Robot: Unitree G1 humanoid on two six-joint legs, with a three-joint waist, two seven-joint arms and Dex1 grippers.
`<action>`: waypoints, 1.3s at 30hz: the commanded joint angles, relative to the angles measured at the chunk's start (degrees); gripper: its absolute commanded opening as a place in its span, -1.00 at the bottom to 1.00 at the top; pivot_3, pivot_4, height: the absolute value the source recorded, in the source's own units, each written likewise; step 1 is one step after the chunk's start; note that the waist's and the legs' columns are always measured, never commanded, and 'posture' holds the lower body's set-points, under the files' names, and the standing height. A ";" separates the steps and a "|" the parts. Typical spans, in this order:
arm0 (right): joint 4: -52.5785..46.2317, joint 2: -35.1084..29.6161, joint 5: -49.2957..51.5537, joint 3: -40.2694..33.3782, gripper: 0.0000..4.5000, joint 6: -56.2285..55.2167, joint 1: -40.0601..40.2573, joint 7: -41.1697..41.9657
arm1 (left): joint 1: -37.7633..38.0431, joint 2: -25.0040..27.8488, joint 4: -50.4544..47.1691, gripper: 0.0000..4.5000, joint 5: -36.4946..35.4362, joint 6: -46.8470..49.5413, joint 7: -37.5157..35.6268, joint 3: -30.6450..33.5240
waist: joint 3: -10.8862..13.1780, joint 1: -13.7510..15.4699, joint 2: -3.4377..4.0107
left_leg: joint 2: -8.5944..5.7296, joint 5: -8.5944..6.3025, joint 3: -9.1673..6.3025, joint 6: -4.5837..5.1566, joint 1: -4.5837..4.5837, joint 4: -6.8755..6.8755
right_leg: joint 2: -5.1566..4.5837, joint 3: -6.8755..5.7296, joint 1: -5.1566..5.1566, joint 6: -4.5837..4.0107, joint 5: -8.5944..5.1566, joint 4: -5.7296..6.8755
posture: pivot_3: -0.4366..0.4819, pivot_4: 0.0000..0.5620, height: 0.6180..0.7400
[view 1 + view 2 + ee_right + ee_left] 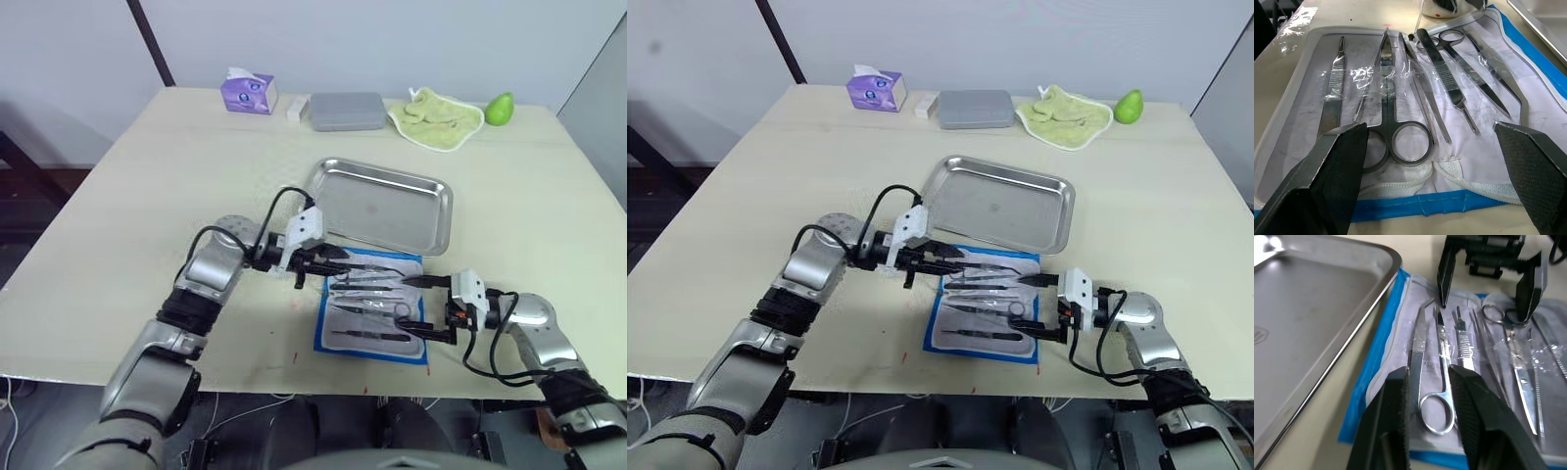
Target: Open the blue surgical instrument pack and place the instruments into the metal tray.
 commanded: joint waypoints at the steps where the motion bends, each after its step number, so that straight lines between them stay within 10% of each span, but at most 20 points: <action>1: 3.38 -0.07 -3.91 0.77 1.00 1.96 1.70 -2.82 | -2.51 -1.62 1.80 -0.34 3.38 -3.40 1.70 -1.11 | 0.00 -0.02 0.00 | 0.00 0.00 0.00 0.00 0.00 0.00 | 0.00 0.00 0.00 0.00 0.00 0.00 | -0.05 -0.47 1.00; 21: 3.92 0.73 -3.49 0.96 1.00 2.40 2.05 -2.87 | -3.68 -3.54 6.02 -0.34 11.76 -5.45 2.15 -3.71 | 0.00 -0.13 0.01 | 0.01 0.00 -0.02 0.01 0.01 -0.01 | 0.02 0.00 0.00 -0.01 0.00 0.01 | -0.05 -0.47 1.00; 26: 3.55 0.91 -3.54 1.12 1.00 2.45 2.03 -2.91 | -4.37 -4.05 5.01 -0.94 13.39 -3.51 2.14 -4.70 | -0.01 -0.12 0.01 | 0.01 0.00 -0.02 0.00 0.01 -0.01 | 0.02 0.01 0.00 -0.01 0.00 0.01 | -0.05 -0.47 1.00; 39: 3.23 1.03 -4.06 2.02 1.00 2.89 2.13 -2.75 | -6.21 -2.72 0.59 -0.94 14.31 2.45 0.21 -5.11 | -0.01 -0.30 0.00 | 0.01 0.00 -0.03 0.01 0.01 -0.02 | 0.03 0.00 0.00 -0.01 -0.01 0.01 | -0.05 -0.47 1.00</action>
